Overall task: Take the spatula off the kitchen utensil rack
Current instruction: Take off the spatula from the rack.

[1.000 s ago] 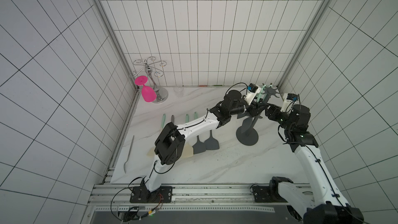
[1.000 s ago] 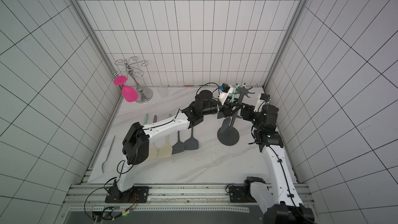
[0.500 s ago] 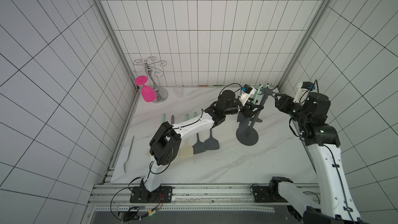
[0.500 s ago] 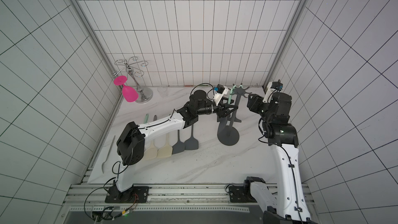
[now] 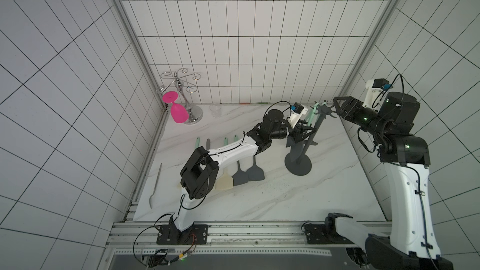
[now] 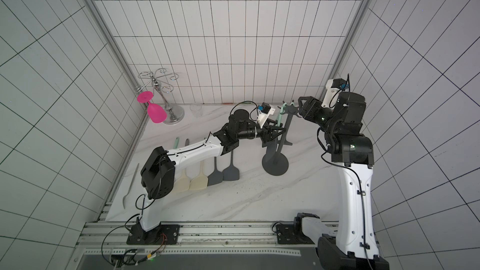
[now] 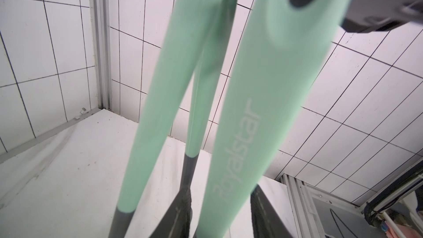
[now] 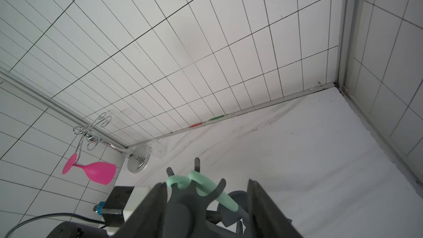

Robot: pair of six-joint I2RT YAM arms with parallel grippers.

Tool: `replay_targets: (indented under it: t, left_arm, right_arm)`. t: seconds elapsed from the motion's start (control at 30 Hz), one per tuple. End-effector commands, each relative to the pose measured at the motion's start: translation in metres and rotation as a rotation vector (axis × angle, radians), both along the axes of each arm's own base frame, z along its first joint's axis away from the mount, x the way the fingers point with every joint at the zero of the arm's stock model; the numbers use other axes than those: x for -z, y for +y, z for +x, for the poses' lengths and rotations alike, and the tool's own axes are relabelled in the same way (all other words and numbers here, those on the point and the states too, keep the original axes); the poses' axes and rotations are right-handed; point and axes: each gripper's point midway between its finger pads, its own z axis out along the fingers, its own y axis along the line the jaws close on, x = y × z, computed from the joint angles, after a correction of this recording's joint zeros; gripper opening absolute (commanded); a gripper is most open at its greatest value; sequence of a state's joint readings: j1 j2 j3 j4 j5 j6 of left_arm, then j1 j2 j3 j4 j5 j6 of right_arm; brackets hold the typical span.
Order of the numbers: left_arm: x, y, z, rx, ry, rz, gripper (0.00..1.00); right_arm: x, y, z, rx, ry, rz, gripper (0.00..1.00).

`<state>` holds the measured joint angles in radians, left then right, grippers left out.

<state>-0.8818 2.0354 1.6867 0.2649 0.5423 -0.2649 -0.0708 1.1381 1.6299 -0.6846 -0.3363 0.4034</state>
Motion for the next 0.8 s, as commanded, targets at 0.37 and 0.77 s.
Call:
replay_targets:
  t: [0.37,0.77]
  left_arm:
    - [-0.010,0.002,-0.004,0.018,-0.022,0.001,0.00]
    - [-0.012,0.016,-0.003,-0.043,-0.071,0.044,0.00]
  right_arm:
    - [0.052,0.034,0.015,-0.124,0.170,-0.072,0.58]
    - [0.098,0.024,0.005,-0.103,0.261,-0.151,0.57]
